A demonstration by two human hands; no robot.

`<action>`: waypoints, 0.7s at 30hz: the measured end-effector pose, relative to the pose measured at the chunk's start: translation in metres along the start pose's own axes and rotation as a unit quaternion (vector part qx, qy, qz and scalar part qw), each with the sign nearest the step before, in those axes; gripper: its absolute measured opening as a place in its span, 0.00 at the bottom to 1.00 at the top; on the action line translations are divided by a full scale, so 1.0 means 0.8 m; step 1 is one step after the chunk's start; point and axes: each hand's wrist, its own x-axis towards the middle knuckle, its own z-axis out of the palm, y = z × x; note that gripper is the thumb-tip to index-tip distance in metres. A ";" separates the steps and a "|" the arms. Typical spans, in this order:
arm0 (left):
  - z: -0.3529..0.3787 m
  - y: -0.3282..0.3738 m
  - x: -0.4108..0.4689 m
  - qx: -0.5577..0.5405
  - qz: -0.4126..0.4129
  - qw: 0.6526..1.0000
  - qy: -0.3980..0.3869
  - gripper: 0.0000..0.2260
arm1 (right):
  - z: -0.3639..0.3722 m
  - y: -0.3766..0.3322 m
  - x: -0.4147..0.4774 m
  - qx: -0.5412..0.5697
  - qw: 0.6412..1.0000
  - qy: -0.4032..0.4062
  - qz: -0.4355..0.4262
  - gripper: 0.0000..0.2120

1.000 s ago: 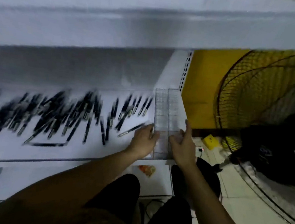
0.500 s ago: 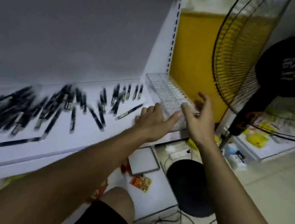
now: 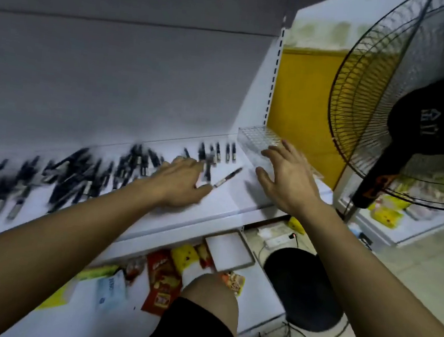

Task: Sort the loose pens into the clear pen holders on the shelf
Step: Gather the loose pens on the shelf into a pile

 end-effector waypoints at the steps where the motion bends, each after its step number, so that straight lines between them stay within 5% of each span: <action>1: 0.001 -0.024 -0.013 0.000 -0.015 1.000 0.007 0.30 | 0.002 -0.016 0.008 -0.003 1.000 -0.014 -0.018 0.22; 5: 0.003 -0.104 -0.069 -0.011 -0.077 0.997 0.029 0.30 | 0.023 -0.080 0.034 0.034 0.996 -0.076 -0.025 0.22; 11: 0.019 -0.203 -0.146 -0.055 -0.173 0.983 -0.016 0.40 | 0.079 -0.139 0.042 0.065 0.970 -0.201 0.119 0.24; 15: 0.056 -0.216 -0.162 -0.065 -0.191 0.979 0.000 0.39 | 0.101 -0.153 0.047 0.122 0.973 -0.165 0.106 0.11; 21: 0.067 -0.194 -0.141 -0.064 -0.163 0.977 0.119 0.33 | 0.099 -0.147 0.040 0.171 0.975 -0.130 0.062 0.17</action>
